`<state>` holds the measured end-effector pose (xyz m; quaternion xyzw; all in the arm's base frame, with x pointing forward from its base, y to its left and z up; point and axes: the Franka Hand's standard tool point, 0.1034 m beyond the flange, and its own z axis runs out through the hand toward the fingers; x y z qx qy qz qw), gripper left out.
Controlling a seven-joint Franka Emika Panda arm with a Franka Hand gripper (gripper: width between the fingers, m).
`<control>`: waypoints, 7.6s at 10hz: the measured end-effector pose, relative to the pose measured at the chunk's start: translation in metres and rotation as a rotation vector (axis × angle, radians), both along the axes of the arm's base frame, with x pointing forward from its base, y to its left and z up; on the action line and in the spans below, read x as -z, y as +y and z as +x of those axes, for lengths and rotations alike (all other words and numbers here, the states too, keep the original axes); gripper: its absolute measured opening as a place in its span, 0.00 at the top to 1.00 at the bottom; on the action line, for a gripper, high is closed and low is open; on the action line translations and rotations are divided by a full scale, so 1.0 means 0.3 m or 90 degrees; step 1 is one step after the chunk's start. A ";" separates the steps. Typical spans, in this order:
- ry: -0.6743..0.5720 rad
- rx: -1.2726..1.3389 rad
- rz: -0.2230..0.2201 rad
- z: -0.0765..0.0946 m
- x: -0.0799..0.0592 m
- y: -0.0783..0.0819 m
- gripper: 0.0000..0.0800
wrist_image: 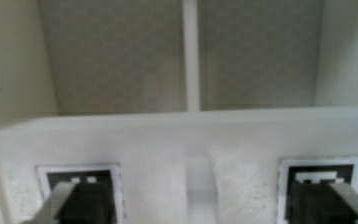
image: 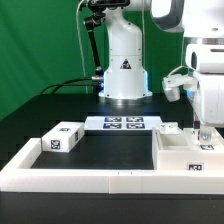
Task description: Assemble cabinet
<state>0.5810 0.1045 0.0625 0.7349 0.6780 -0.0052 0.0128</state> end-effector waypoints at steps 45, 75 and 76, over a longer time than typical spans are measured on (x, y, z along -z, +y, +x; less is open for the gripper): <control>0.050 -0.221 0.039 -0.639 0.170 -0.057 0.89; 0.069 -0.038 -0.035 -0.401 -0.024 -0.157 0.91; 0.069 -0.038 -0.035 -0.402 -0.023 -0.157 0.91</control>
Offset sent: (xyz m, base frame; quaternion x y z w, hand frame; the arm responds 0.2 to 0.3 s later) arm -0.0172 -0.0001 0.0195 -0.0032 -0.0062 -0.0160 0.9998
